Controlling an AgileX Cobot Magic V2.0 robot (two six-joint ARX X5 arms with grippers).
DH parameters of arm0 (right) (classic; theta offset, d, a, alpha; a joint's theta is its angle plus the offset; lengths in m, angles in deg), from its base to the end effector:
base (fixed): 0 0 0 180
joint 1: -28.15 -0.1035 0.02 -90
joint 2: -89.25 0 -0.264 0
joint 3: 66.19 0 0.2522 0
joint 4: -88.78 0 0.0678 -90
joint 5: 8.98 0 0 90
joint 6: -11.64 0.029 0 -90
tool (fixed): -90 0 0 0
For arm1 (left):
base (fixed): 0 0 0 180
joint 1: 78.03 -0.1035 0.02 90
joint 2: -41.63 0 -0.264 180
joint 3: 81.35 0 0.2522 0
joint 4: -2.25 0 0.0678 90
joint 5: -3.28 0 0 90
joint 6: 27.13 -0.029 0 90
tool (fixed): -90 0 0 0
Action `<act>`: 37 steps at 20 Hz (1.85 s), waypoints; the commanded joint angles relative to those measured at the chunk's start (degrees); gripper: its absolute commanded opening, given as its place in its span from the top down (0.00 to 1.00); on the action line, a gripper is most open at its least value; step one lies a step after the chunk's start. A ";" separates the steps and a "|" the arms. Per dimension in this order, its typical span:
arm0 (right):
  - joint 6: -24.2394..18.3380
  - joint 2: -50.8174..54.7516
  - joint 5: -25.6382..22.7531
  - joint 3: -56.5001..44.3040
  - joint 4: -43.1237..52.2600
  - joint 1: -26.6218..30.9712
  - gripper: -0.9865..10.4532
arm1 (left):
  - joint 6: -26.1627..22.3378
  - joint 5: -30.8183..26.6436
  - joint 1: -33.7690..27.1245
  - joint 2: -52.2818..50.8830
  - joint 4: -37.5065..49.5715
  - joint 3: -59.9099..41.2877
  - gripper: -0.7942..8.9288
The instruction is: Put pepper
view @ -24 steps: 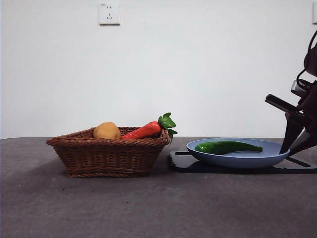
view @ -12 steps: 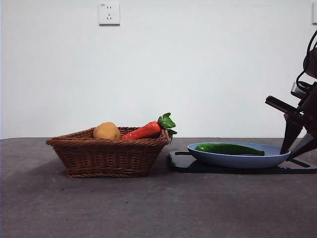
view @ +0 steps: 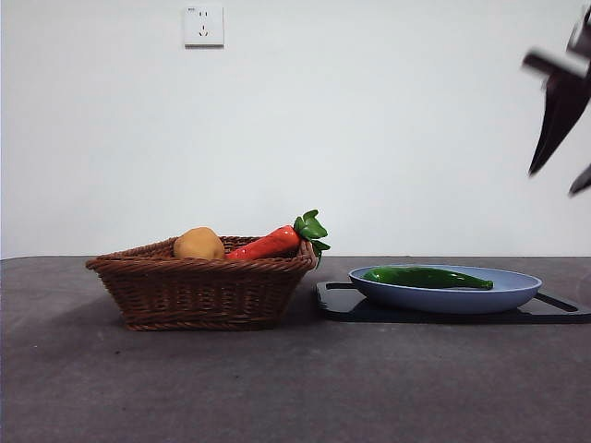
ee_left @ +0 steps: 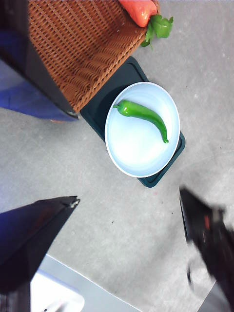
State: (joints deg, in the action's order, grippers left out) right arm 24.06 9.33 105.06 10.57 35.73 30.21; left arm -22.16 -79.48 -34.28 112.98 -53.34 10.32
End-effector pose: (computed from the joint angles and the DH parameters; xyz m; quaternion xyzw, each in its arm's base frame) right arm 0.2783 0.0018 0.2712 0.1994 0.4744 0.1175 0.8493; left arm 0.1787 -0.1762 0.3855 0.0575 0.3052 -0.3973 0.8635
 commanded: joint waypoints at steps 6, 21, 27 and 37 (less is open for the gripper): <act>-9.94 20.44 0.07 1.03 -21.81 -7.45 0.71 | -0.50 0.35 0.55 0.57 -0.79 1.20 0.64; -12.13 28.57 -0.15 1.03 -26.32 -10.01 0.90 | -0.48 0.35 0.55 0.57 1.99 1.20 0.91; -12.13 28.57 -0.17 1.03 -26.32 -10.01 0.90 | -2.91 -0.94 0.31 0.52 6.60 1.20 0.91; -12.13 28.57 -0.15 1.03 -26.32 -10.01 0.90 | -8.24 -8.48 -22.25 -16.39 14.27 -1.53 0.91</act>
State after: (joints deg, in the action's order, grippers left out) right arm 12.41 38.33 105.03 10.57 8.96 20.27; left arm -29.30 -87.87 -56.36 95.91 -38.71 8.53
